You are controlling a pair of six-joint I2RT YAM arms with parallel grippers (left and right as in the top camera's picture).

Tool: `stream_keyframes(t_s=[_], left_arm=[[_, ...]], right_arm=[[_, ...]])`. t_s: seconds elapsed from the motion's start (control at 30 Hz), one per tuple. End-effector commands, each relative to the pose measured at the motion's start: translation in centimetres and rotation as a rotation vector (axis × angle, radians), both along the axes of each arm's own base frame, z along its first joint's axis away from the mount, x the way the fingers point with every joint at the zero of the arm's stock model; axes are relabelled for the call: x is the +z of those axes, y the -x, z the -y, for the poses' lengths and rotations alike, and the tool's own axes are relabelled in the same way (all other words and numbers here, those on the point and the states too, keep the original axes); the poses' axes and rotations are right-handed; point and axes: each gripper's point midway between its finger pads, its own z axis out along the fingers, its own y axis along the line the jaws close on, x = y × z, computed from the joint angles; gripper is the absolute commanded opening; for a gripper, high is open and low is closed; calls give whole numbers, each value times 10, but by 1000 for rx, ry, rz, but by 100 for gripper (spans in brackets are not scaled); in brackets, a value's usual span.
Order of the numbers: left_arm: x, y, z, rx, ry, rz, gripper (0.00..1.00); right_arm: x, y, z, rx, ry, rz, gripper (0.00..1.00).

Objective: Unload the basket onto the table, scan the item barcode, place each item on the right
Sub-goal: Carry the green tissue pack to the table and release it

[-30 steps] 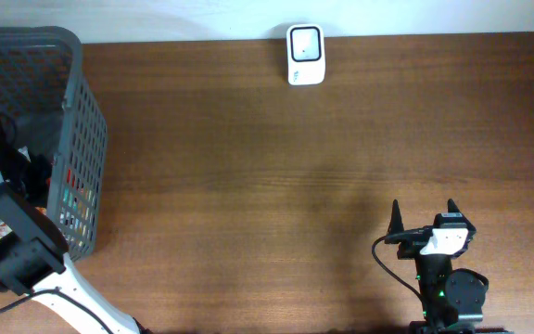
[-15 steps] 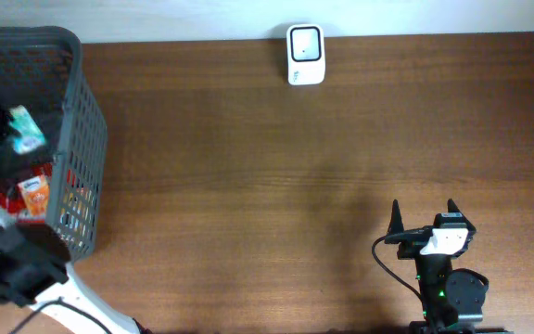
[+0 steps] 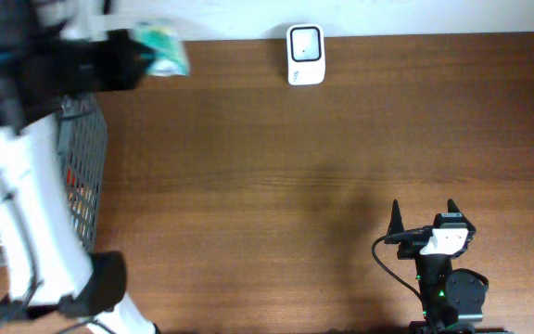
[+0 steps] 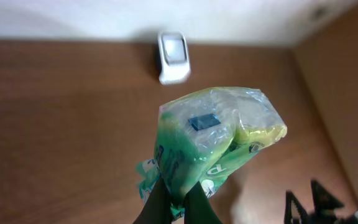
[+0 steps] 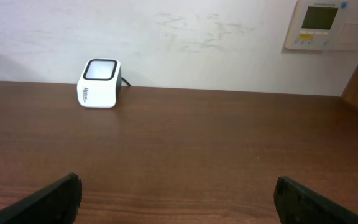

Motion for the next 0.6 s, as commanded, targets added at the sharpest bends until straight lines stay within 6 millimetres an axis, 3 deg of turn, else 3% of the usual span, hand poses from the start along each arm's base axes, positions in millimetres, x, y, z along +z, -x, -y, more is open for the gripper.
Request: stream_keyframes(t_s=[0.0, 0.07, 0.1, 0.2, 0.3, 0.37, 0.4, 0.43, 0.47, 0.57], left_arm=[[-85, -26, 69, -146, -125, -188, 0], [-130, -33, 103, -216, -169, -281, 0], [-163, -35, 127, -260, -184, -358, 0], [-236, -33, 172, -353, -234, -490, 0], [-289, -23, 198, -409, -276, -589, 2], [-308, -14, 209, -436, -296, -628, 3], [-312, -10, 214, -449, -304, -635, 15], [-313, -7, 217, -458, -308, -638, 63], [-313, -5, 220, -464, -310, -637, 75], [-310, -3, 215, -459, -313, -653, 77]], right_arm=[[-4, 0, -1, 4, -1, -7, 98], [-4, 0, -1, 4, -1, -7, 98], [-4, 0, -1, 4, -1, -7, 99], [-4, 0, -1, 4, -1, -7, 99], [-4, 0, -1, 4, -1, -7, 98], [-4, 0, -1, 4, -1, -7, 98], [-4, 0, -1, 4, -1, -7, 98], [-4, 0, -1, 4, -1, -7, 99], [-4, 0, -1, 4, -1, -7, 98], [-4, 0, -1, 4, -1, -7, 99]])
